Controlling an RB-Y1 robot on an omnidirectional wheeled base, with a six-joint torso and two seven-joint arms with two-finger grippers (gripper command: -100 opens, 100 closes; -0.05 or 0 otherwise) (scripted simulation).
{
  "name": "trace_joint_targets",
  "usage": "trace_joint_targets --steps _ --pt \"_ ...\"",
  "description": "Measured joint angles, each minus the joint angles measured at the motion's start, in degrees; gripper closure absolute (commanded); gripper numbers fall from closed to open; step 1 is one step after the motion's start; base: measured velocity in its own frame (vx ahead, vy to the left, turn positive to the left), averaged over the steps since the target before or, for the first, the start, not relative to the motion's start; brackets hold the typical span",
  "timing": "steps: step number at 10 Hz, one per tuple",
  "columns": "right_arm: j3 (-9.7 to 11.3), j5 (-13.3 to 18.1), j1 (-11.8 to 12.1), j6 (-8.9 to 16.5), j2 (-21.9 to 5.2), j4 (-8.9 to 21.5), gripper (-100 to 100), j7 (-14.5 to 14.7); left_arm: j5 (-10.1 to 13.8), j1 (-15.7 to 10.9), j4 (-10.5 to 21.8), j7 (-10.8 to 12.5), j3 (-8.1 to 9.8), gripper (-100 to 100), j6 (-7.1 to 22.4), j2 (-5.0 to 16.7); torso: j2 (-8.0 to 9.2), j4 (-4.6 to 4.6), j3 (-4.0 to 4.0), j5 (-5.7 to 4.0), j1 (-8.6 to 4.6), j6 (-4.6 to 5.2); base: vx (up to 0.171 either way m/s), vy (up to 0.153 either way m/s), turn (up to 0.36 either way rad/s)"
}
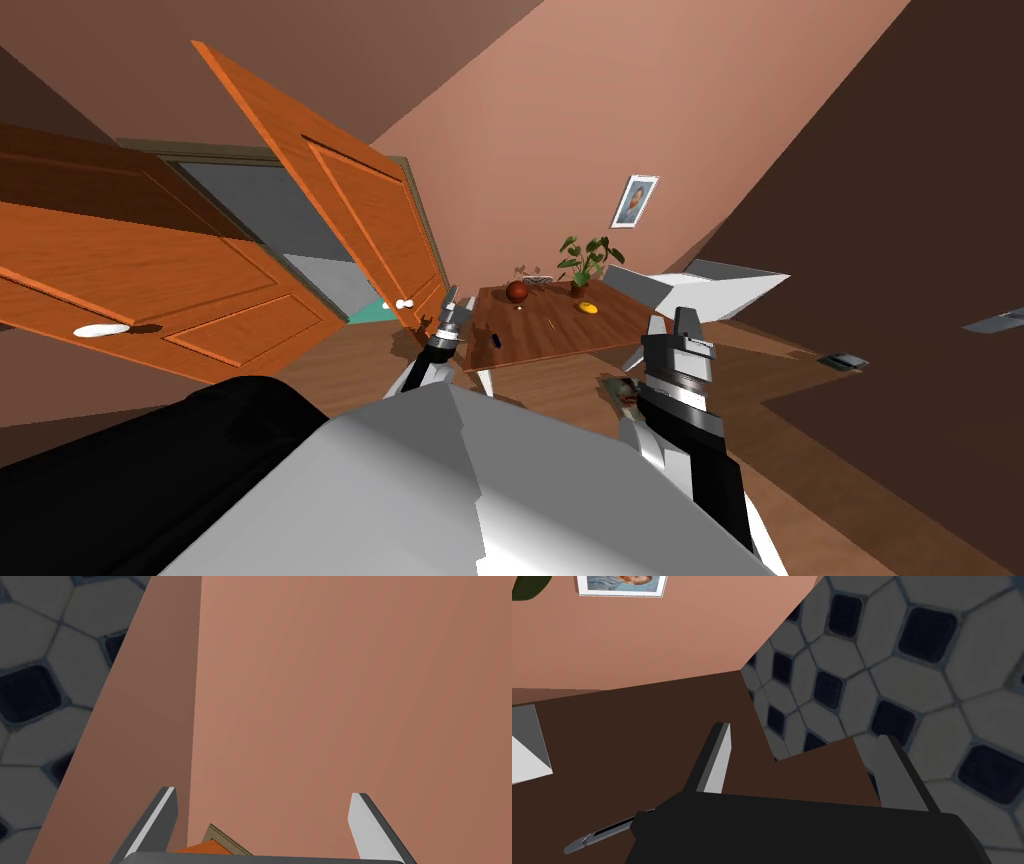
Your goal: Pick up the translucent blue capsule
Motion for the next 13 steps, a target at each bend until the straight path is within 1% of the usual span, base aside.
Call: trace_joint_targets --steps 1,2,3,4,5,6,7,8,9,10,11,12,13 --pt "0.0 0.0 0.0 0.0 0.0 0.0 0 0.0 0.69 -0.24 0.75 1.22 -0.71 -100 0.81 1.77 0.02 0.0 0.01 0.02 0.11 0.01 -0.062 0.125 -0.082" --pt "0.0 0.0 0.01 0.0 0.0 0.0 0 0.0 1.0 -0.29 1.22 1.98 -1.1 -100 1.16 2.85 -0.01 0.0 0.0 0.02 0.04 -0.02 -0.058 0.119 -0.148" --pt "0.0 0.0 0.0 0.0 0.0 0.0 0 0.0 1.61 -0.32 1.71 3.03 -1.56 -100 1.7 4.69 -0.02 -0.01 -0.02 0.0 0.03 0.0 -0.083 0.168 -0.247" --pt "0.0 0.0 0.0 0.0 -0.01 0.0 0 0.0 2.25 -0.49 2.64 4.38 -2.54 -100 2.48 6.41 0.04 0.0 0.02 0.03 0.17 0.01 -0.087 0.132 -0.111" --pt "-0.01 0.0 0.0 0.0 0.0 0.0 0 0.0 2.59 -0.45 3.29 5.26 -2.98 -100 2.69 7.64 0.05 0.01 0.03 0.03 0.08 -0.03 -0.084 0.105 -0.21" --pt "0.0 0.0 0.0 0.0 0.0 0.0 0 0.0 3.14 -0.49 4.27 6.38 -3.63 -100 2.93 9.44 0.04 0.01 0.02 0.0 -0.01 0.01 -0.111 0.129 -0.32" --pt "0.0 0.0 -0.01 0.0 0.0 0.0 0 0.0 3.81 -1.5 5.38 7.79 -4.66 -100 4.39 10.97 0.09 0.02 0.05 0.01 0.04 0.02 -0.077 0.111 -0.073" --pt "-0.01 0.0 0.01 0.0 0.0 0.0 0 0.0 4.15 -1.5 5.71 8.68 -5.14 -100 5.22 12.26 0.01 0.01 0.01 0.01 0.0 -0.05 -0.056 0.119 -0.16" --pt "0.0 0.0 0.0 0.0 0.0 0.0 0 0.0 4.63 -1.33 6.89 9.85 -5.97 -100 5.34 13.91 -0.06 -0.01 -0.04 0.01 0.04 -0.01 -0.046 0.088 -0.112" --pt "0.0 0.0 0.01 0.0 0.0 0.0 0 0.0 5.05 -1.47 7.49 10.82 -6.2 -100 5.57 15.29 -0.14 -0.02 -0.07 0.0 -0.06 -0.03 -0.064 0.073 -0.222" --pt "0.0 0.0 0.0 0.0 0.0 0.0 0 0.0 5.5 -1.4 7.99 11.91 -6.99 -100 6.37 16.9 -0.1 -0.02 -0.06 -0.02 -0.12 0.0 -0.079 0.108 -0.401" --pt "0.0 0.0 0.0 0.0 0.0 0.0 0 0.0 6.07 -1.89 9.08 13.27 -8.24 -100 7.8 18.3 -0.07 -0.01 -0.04 0.0 -0.03 0.02 -0.068 0.093 -0.12" --pt "-0.01 0.0 0.02 0.0 0.0 0.0 0 0.0 6.41 -1.68 9.45 14.3 -8.72 -100 8.47 19.88 -0.09 -0.02 -0.05 0.0 -0.05 -0.06 -0.07 0.086 -0.201"
